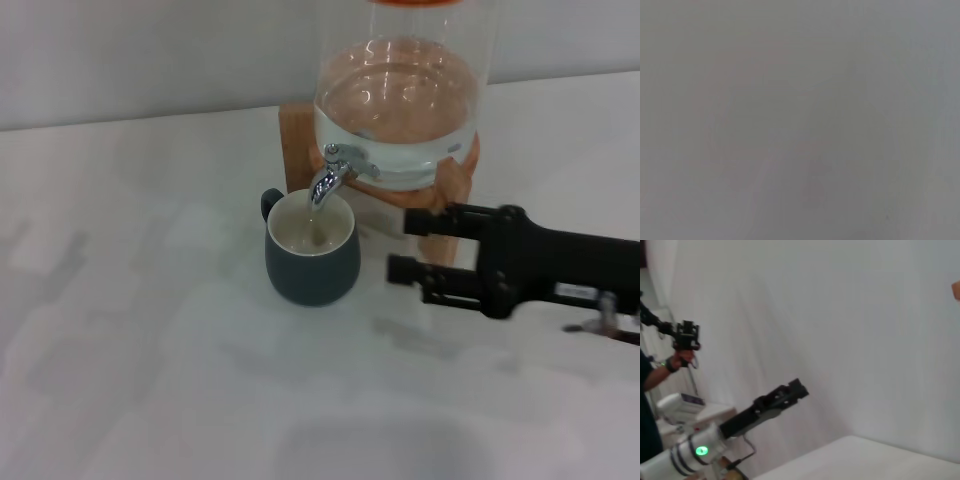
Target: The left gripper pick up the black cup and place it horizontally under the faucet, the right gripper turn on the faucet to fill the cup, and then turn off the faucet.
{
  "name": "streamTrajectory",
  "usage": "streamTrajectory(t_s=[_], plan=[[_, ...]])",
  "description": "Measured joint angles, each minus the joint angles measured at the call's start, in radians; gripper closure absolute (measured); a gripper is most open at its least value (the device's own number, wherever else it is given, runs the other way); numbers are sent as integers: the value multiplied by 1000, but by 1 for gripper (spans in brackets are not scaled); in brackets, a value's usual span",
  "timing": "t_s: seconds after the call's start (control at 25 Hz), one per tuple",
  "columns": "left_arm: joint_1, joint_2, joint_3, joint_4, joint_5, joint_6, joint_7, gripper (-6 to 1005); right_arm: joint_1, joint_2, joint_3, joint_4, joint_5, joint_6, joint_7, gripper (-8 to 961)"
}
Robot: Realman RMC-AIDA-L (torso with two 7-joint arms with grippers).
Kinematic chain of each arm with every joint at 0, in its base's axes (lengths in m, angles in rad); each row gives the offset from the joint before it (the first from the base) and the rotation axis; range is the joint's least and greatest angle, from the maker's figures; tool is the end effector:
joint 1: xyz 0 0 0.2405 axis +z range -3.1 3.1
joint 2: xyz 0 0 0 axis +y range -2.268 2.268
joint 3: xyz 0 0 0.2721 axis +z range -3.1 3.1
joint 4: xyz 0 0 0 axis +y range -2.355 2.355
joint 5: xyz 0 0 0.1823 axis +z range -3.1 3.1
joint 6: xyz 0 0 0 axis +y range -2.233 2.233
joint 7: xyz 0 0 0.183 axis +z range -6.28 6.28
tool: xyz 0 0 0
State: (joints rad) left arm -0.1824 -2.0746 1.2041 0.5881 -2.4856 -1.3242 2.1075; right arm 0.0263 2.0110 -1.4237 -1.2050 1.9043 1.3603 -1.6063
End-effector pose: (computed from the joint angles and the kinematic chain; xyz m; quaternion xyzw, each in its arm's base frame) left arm -0.2750 0.3208 0.0434 -0.7044 -0.2647 -0.5072 0.4201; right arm 0.2043 0.2547 -0.0070 -0.8981 0.1965 0.3601 0.1587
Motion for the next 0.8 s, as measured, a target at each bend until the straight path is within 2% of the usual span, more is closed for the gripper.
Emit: streamTrajectory(t_s=[0.04,0.16,0.44,0.8], plan=[[1,0,0,0,0,0,0,118,0,0,0,0,0,0,0,265],[4,0,0,0,0,0,0,118,1,0,-69,-50,-4,-132,35,271],[10,1,0,0,-1,0,-5,119,8,-1,-155,-91,-6,-300,51,294],[11,2,0,1,0,-3,-13,119,15,-3,-170,-106,-7,-375,54,297]])
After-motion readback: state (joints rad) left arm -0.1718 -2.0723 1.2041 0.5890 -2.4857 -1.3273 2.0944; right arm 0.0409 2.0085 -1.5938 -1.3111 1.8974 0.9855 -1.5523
